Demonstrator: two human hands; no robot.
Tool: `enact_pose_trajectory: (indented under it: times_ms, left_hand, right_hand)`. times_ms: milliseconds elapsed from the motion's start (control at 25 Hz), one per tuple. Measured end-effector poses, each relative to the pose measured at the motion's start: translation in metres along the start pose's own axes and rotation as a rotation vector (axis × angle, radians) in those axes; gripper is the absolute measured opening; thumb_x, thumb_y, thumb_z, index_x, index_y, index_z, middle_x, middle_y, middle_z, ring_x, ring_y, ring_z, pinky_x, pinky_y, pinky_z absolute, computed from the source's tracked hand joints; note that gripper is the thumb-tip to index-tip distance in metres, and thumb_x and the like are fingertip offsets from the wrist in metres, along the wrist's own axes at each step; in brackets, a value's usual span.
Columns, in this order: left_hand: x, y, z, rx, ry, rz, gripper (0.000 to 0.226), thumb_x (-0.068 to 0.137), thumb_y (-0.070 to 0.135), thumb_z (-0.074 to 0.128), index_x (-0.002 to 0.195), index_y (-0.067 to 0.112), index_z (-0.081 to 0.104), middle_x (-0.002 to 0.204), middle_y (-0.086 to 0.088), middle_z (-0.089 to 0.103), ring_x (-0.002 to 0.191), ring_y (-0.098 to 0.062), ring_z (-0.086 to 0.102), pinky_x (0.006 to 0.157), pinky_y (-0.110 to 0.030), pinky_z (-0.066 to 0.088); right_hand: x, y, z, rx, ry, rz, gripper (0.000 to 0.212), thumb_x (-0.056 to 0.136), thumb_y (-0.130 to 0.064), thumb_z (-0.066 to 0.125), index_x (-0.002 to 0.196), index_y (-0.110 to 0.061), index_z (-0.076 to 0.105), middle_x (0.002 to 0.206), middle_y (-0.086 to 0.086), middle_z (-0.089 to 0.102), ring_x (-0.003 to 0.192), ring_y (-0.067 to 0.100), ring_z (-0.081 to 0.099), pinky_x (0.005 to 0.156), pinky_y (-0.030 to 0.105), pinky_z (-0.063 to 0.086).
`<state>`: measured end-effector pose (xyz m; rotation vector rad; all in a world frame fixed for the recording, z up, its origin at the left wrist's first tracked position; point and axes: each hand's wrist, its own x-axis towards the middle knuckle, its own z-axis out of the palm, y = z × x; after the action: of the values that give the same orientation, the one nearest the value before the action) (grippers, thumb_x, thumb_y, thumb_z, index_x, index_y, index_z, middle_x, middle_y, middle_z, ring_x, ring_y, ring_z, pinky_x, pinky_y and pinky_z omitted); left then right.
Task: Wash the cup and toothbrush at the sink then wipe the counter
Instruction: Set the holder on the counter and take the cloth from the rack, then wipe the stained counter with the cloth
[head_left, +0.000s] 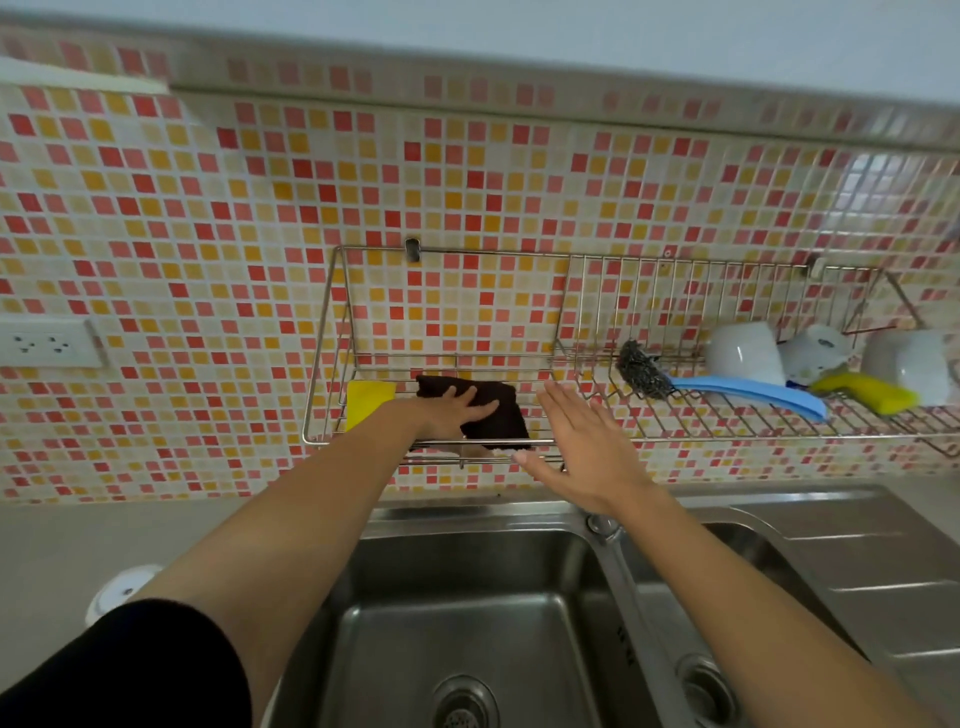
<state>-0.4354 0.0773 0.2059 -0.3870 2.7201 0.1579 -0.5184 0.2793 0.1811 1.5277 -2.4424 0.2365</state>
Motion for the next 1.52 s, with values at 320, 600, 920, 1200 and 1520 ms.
enact_pose_trajectory:
  times_ms: [320,600,920,1200,1520]
  left_hand:
    - [-0.008,-0.005,-0.004,0.003,0.132,0.074,0.046,0.102,0.04,0.023,0.147,0.03,0.023,0.155,-0.013,0.023,0.14,-0.033,0.025,0.11,-0.043,0.026]
    - [-0.02,-0.021,-0.023,-1.73,0.475,-0.047,0.045,0.098,0.04,0.041,0.132,0.012,0.047,0.122,-0.005,0.06,0.108,-0.023,0.058,0.088,-0.037,0.046]
    - [-0.125,-0.012,-0.005,-2.019,0.585,0.142,0.03,0.091,0.03,0.055,0.113,0.012,0.064,0.105,-0.008,0.072,0.092,-0.021,0.071,0.073,-0.034,0.059]
    - [-0.268,-0.045,0.119,-1.629,0.487,-0.355,0.018,0.095,0.027,0.049,0.101,0.015,0.061,0.088,0.0,0.075,0.065,-0.008,0.071,0.05,-0.018,0.054]
    - [-0.316,-0.109,0.316,-0.453,-0.117,-0.397,0.049,0.096,0.043,0.037,0.141,0.051,0.021,0.138,-0.002,0.047,0.128,-0.027,0.043,0.105,-0.04,0.033]
  right_hand:
    - [-0.001,-0.004,0.004,0.014,0.068,0.024,0.085,0.085,-0.071,0.021,0.149,-0.017,0.008,0.158,0.0,0.007,0.145,0.015,0.001,0.116,0.037,-0.002]
    - [0.001,-0.003,0.006,0.04,0.091,0.032,0.092,0.079,-0.076,0.013,0.149,-0.016,0.012,0.158,0.001,0.012,0.145,0.016,0.004,0.117,0.041,0.003]
    - [-0.003,-0.008,0.003,-0.082,0.107,0.05,0.087,0.079,-0.073,0.001,0.148,-0.021,-0.004,0.158,0.007,-0.006,0.144,0.021,-0.014,0.112,0.041,-0.02]
    - [-0.069,-0.138,0.117,0.231,-0.034,-0.185,0.07,0.091,-0.057,0.007,0.148,-0.017,0.006,0.153,0.002,-0.01,0.142,0.017,-0.016,0.116,0.038,-0.009]
    - [-0.089,-0.272,0.214,0.318,-0.561,-0.376,0.062,0.098,-0.049,0.015,0.15,-0.016,0.004,0.158,0.002,-0.005,0.145,0.021,-0.009,0.117,0.041,-0.001]
